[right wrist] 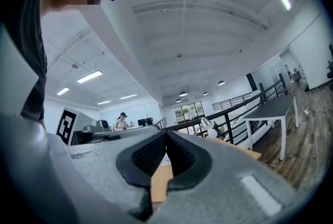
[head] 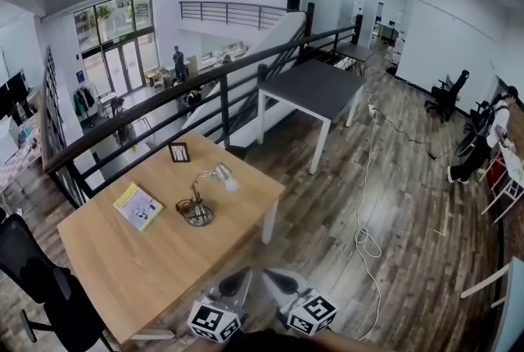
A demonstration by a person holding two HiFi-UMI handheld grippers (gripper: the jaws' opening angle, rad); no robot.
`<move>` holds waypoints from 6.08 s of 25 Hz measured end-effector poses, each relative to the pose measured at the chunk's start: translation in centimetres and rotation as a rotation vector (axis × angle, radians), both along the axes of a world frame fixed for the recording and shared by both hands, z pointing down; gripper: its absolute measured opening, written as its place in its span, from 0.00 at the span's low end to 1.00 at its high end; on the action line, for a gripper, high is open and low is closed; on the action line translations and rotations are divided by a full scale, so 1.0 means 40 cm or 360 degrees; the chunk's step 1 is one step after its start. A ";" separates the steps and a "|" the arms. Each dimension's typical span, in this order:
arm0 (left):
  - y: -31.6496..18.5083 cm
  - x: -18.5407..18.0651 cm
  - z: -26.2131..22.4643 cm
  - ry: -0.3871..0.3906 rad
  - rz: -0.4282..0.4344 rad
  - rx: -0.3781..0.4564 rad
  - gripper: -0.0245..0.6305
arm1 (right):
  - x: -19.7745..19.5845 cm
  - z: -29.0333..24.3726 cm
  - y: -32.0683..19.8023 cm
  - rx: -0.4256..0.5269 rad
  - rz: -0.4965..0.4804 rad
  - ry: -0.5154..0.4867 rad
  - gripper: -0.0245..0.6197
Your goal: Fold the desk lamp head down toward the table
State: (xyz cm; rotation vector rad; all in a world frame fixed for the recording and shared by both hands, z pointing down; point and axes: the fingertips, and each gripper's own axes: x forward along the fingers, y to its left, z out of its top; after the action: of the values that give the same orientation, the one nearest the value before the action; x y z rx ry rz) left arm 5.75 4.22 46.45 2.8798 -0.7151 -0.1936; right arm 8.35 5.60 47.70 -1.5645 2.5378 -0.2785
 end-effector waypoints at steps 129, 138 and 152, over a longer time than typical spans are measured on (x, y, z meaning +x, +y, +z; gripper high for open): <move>-0.849 -0.154 0.191 -0.0103 -0.0795 -0.0468 0.04 | -0.044 0.824 -0.965 -0.0838 -0.0845 0.0664 0.38; -0.844 -0.152 0.162 -0.0103 -0.0634 -0.0425 0.04 | -0.023 0.703 -0.955 -0.0834 -0.0690 0.0551 0.37; -0.793 -0.111 0.007 0.0026 -0.0215 -0.0144 0.04 | -0.085 0.174 -0.897 -0.0378 -0.0240 0.0238 0.04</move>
State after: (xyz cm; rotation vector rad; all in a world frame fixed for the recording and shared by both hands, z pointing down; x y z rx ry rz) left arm 1.30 -27.51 46.71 2.7431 -0.8920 -0.1962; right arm 4.93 -30.29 54.67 -1.5237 2.8342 -0.5168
